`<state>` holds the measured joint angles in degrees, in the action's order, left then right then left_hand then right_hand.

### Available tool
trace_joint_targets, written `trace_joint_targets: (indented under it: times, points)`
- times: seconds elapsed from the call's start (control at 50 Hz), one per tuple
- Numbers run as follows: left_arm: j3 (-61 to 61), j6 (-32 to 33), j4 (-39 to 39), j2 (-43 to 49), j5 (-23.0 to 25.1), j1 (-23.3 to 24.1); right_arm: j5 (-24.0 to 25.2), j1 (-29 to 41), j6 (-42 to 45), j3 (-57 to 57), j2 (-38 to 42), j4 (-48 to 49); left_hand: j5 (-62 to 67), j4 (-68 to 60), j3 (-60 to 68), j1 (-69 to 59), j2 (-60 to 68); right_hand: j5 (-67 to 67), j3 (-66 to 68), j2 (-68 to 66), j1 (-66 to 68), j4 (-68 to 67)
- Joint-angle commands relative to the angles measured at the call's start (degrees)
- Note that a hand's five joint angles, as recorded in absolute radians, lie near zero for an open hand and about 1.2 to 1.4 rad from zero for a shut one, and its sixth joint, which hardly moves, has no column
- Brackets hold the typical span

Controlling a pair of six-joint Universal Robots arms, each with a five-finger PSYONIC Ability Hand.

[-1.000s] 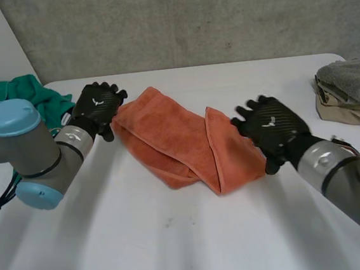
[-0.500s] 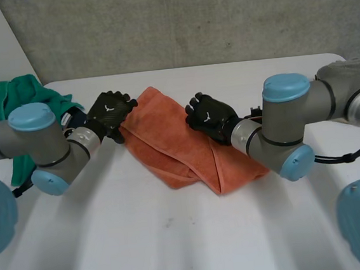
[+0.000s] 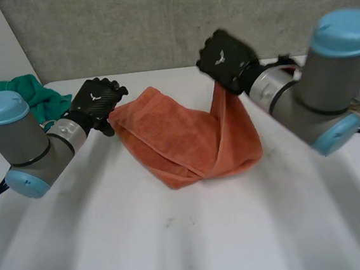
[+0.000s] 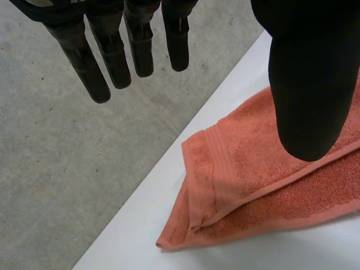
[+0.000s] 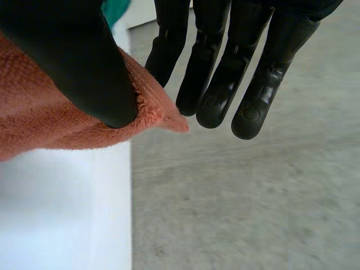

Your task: Fold the laundry.

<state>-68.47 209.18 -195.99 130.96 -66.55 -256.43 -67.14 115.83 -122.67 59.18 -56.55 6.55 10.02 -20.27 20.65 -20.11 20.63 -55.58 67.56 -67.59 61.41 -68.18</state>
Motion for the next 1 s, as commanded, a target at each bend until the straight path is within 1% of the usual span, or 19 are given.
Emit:
trace_joint_targets:
  times: [0.02,0.06,0.08,0.14,0.22,0.36,0.44,0.48,0.52,0.6,0.62,0.64,0.68,0.72,0.76,0.78,0.86,0.98,1.0]
  points:
    - [0.09,-2.89,0.08,0.26,-1.03,1.98,-2.03,-1.31,-8.8,7.7,-13.05,-1.71,-4.57,4.82,-5.2,4.66,-5.18,-14.42,12.44,-12.41,18.59,-11.82]
    - [0.0,-3.6,0.17,0.78,-1.03,2.07,-3.08,-1.39,-10.3,8.41,-15.51,-2.5,-6.1,6.35,-6.73,6.19,-6.71,-14.42,12.44,-12.41,18.59,-11.82]
    - [0.09,-3.86,0.17,0.96,-1.03,2.16,-3.87,-1.39,-11.78,8.93,-18.57,-3.38,-6.27,6.52,-6.9,6.36,-6.88,-14.42,12.44,-12.41,18.59,-11.82]
    - [0.09,-4.39,0.17,2.54,-1.12,2.77,-4.23,-1.31,-14.86,9.99,-24.37,-5.4,-6.61,6.86,-7.24,6.7,-7.22,-14.42,12.44,-12.41,18.59,-11.82]
    - [0.44,-4.57,-0.19,4.12,-1.3,4.35,-4.49,-0.96,-17.59,10.52,-29.74,-7.42,-6.61,6.86,-7.24,6.7,-7.22,-14.42,12.44,-12.41,18.59,-11.82]
    - [1.14,-6.76,-0.45,5.44,-1.21,7.25,-4.67,-1.22,-20.93,10.43,-38.36,-10.24,-6.61,6.86,-7.24,6.7,-7.22,-14.42,12.44,-12.41,18.59,-11.82]
    - [1.93,-7.38,-1.24,6.67,-1.82,9.01,-4.67,-1.22,-21.73,10.43,-41.09,-11.21,-6.44,6.69,-7.07,6.53,-7.05,-14.42,12.44,-12.41,18.59,-11.82]
    - [2.46,-7.99,-1.33,7.46,-2.53,9.63,-4.75,-1.22,-21.9,10.34,-41.71,-11.3,-3.76,4.02,-4.39,3.86,-4.37,-14.42,12.44,-12.41,18.59,-11.82]
    - [2.9,-9.05,-1.24,7.99,-3.14,9.98,-4.93,-1.22,-22.43,10.17,-42.59,-11.65,1.94,-1.69,1.31,-1.85,1.33,-14.42,12.44,-12.41,18.59,-11.82]
    - [3.51,-13.44,-1.77,9.31,-3.49,11.03,-5.63,-1.31,-24.18,9.64,-44.0,-12.87,41.07,-40.82,40.45,-40.98,40.46,-14.42,12.44,-12.41,18.59,-11.82]
    - [4.21,-15.27,-2.73,9.92,-3.84,11.3,-5.72,-1.31,-24.54,9.55,-44.26,-13.23,55.82,-55.57,55.19,-55.73,55.21,-14.42,12.44,-12.41,18.59,-11.82]
    - [4.57,-16.07,-3.43,10.19,-4.28,11.3,-5.72,-1.39,-24.89,9.47,-44.44,-13.49,59.94,-59.69,59.31,-59.85,59.33,-14.42,12.44,-12.41,18.59,-11.82]
    - [5.09,-17.48,-4.92,10.71,-5.6,11.39,-5.72,-1.66,-25.33,9.46,-44.53,-14.19,59.98,-59.73,59.35,-59.89,59.37,-14.42,12.44,-12.41,18.59,-11.82]
    - [5.27,-18.89,-6.6,10.98,-8.67,11.39,-5.72,-1.83,-25.42,9.46,-44.53,-14.81,59.98,-59.73,59.35,-59.89,59.37,-14.42,12.44,-12.41,18.59,-11.82]
    - [5.18,-18.9,-7.48,10.98,-10.78,11.56,-5.72,-2.09,-25.42,9.55,-44.53,-15.42,59.98,-59.73,59.35,-59.89,59.37,-14.42,12.44,-12.41,18.59,-11.82]
    - [4.92,-18.72,-8.09,10.89,-12.79,11.82,-5.72,-2.18,-25.42,9.55,-44.53,-15.6,59.98,-59.73,59.35,-59.89,59.37,-14.42,12.44,-12.41,18.59,-11.82]
    - [3.96,-18.46,-9.23,8.97,-16.41,11.92,-5.72,-3.85,-25.42,9.9,-44.44,-15.78,59.98,-59.73,59.35,-59.89,59.37,-14.42,12.44,-12.41,18.59,-11.82]
    - [1.06,-18.81,-9.86,4.13,-16.77,10.16,-5.63,-7.02,-25.42,10.43,-44.44,-15.95,59.98,-59.73,59.35,-59.89,59.37,-14.42,12.44,-12.41,18.59,-11.82]
    - [-0.34,-18.81,-9.33,3.52,-16.42,9.81,-5.63,-7.02,-25.42,10.43,-44.44,-15.95,40.86,-40.6,40.23,-40.76,40.24,-14.42,12.44,-12.41,18.59,-11.82]
